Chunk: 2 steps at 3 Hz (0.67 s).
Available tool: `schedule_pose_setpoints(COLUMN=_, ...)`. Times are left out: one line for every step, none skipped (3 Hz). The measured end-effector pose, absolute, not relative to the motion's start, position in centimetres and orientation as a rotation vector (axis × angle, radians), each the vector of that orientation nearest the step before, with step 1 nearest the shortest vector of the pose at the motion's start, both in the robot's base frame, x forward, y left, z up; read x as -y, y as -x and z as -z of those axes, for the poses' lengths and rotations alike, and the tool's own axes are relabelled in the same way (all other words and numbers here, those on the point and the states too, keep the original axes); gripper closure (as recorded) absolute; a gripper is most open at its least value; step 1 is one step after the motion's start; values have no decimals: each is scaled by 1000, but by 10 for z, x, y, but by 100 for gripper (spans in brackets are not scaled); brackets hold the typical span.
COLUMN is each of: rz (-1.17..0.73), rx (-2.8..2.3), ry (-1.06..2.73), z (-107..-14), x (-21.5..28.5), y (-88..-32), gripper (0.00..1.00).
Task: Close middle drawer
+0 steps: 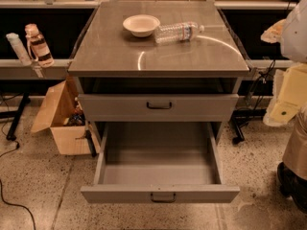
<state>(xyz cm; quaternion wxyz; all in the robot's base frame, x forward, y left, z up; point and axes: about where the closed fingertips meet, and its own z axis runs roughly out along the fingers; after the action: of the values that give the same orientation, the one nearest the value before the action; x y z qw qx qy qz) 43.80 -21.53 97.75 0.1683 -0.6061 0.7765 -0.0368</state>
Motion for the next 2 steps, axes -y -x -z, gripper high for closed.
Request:
schedule_pose_setpoints(rz=105, rx=-2208, ry=1724, z=-978, x=215, y=-438, gripper=0)
schedule_pose_setpoints(rz=105, rx=-2208, ry=1724, z=-978, x=215, y=-438, gripper=15)
